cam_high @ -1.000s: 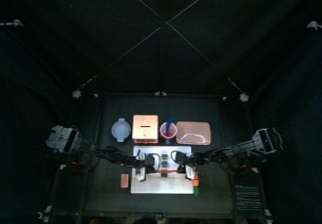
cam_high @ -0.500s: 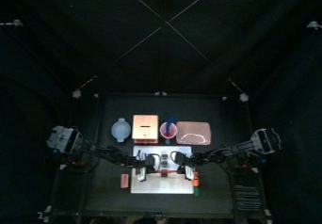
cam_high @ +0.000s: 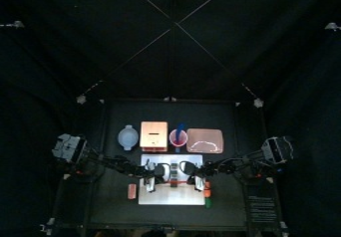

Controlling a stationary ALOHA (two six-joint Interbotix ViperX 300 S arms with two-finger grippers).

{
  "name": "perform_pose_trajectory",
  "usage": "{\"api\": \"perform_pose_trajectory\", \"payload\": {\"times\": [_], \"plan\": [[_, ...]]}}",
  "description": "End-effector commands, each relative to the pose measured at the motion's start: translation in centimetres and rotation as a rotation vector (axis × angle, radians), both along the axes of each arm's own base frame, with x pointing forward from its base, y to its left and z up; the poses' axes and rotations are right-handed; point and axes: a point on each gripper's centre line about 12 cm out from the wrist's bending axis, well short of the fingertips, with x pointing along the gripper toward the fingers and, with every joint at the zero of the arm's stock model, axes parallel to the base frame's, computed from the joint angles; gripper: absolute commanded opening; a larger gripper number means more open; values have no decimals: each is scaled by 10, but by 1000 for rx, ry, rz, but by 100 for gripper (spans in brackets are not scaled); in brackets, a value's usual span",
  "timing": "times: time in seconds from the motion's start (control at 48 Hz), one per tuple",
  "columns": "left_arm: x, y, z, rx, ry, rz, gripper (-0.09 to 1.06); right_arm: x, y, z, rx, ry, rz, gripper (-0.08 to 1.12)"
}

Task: Place sushi on board then cut the sushi with the knife then place the pieces on the plate
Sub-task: Cut the sushi into 4 pieces

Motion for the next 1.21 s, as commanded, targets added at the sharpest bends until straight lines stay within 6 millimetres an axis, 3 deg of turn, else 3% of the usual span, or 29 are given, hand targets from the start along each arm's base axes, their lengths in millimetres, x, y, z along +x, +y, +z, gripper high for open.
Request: {"api": "perform_pose_trajectory", "payload": {"times": [0.021, 0.458, 0.771, 1.0, 1.208], "plan": [[5, -2, 2, -17, -6, 12, 44, 4, 4, 3, 16, -2, -1, 32], [3, -10, -3, -42, 15, 19, 44, 7, 17, -2, 33, 16, 18, 32], [6, -24, 12, -56, -25, -9, 44, 6, 28, 5, 52, -2, 36, 32], [6, -21, 26, -47, -61, -19, 44, 6, 21, 26, 29, -71, 55, 32], [8, -7, 56, 8, -157, -48, 45, 9, -3, 60, 4, -176, 22, 32]]}}
